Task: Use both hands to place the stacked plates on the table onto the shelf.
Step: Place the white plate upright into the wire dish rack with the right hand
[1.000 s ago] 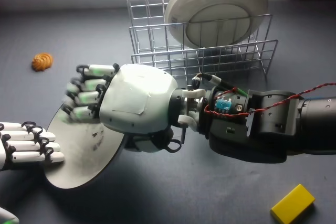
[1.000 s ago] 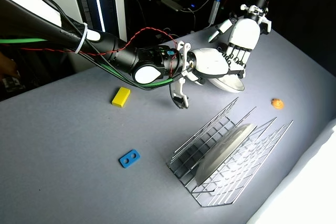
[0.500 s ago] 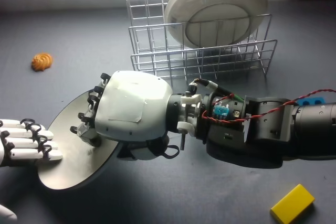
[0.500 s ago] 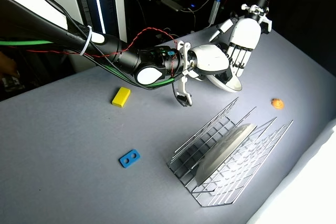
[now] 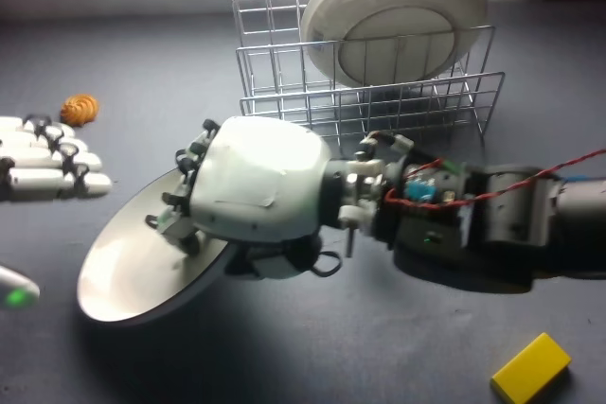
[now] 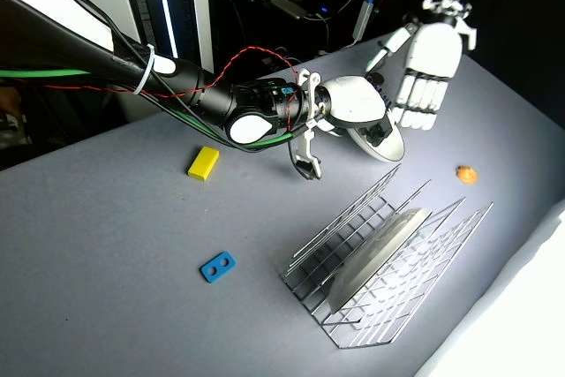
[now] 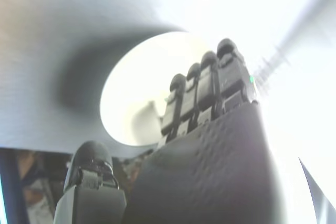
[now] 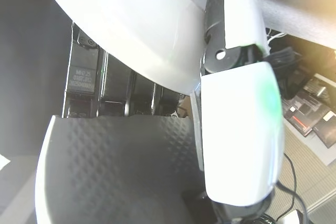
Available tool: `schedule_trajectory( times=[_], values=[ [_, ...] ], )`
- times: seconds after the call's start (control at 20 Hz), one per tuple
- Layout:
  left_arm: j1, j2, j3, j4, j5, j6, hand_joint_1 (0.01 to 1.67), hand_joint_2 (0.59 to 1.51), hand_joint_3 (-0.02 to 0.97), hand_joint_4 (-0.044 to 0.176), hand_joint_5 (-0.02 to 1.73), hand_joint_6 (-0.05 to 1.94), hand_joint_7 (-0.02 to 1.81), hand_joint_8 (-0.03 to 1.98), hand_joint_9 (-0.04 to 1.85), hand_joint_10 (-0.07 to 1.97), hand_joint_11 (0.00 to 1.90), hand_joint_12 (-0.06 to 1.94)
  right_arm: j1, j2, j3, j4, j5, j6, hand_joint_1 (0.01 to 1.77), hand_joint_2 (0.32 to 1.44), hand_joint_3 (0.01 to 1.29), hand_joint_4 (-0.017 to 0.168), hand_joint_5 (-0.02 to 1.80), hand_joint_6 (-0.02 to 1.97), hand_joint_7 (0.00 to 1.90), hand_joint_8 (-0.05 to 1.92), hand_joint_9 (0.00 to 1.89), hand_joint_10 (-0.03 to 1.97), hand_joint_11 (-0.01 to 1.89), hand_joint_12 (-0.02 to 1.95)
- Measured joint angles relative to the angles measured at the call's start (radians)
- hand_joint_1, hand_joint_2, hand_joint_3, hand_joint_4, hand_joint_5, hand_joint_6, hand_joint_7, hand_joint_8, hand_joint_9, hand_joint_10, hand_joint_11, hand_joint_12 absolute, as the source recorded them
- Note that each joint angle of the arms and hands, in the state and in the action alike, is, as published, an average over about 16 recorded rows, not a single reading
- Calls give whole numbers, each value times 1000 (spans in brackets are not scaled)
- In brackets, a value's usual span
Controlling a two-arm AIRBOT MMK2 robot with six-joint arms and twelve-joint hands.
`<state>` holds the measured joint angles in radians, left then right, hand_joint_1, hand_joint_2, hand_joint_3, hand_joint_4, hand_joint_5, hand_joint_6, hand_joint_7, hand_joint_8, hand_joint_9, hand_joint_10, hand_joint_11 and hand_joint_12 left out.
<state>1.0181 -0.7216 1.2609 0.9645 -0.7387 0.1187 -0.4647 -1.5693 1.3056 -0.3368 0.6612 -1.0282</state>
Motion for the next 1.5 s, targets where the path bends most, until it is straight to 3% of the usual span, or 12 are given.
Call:
schedule_trajectory(
  times=[0.45, 0.75, 1.15, 1.5],
  values=[
    [-208, 30, 32, 110, -31, 0, 20, 1140, 11, 2, 80, 16, 47, 1, 33, 12, 19, 9, 36, 149, -124, -57, 41, 28, 1200, 966, 12, 22, 979, 876, 1064, 799, 1197, 3, 835, 908],
    [-301, 37, 54, 198, -49, -1, 19, 1137, 11, 2, 67, 16, 39, 1, 29, 12, 20, 8, 83, 265, -227, -75, 60, 47, 1201, 969, 12, 25, 1002, 931, 1077, 801, 1196, 10, 838, 909],
    [-340, 39, 99, 257, -44, -1, 18, 1134, 10, 2, 74, 15, 53, 0, 41, 12, 20, 6, 163, 442, -326, -122, 58, 199, 1202, 969, 12, 24, 1015, 909, 1095, 766, 1204, 14, 850, 894],
    [-343, 38, 135, 277, -15, -1, 18, 1135, 10, 2, 78, 15, 58, 0, 43, 12, 21, 6, 231, 566, -340, -173, 13, 449, 1202, 969, 12, 24, 1029, 860, 1113, 729, 1214, 14, 863, 878]
  ],
)
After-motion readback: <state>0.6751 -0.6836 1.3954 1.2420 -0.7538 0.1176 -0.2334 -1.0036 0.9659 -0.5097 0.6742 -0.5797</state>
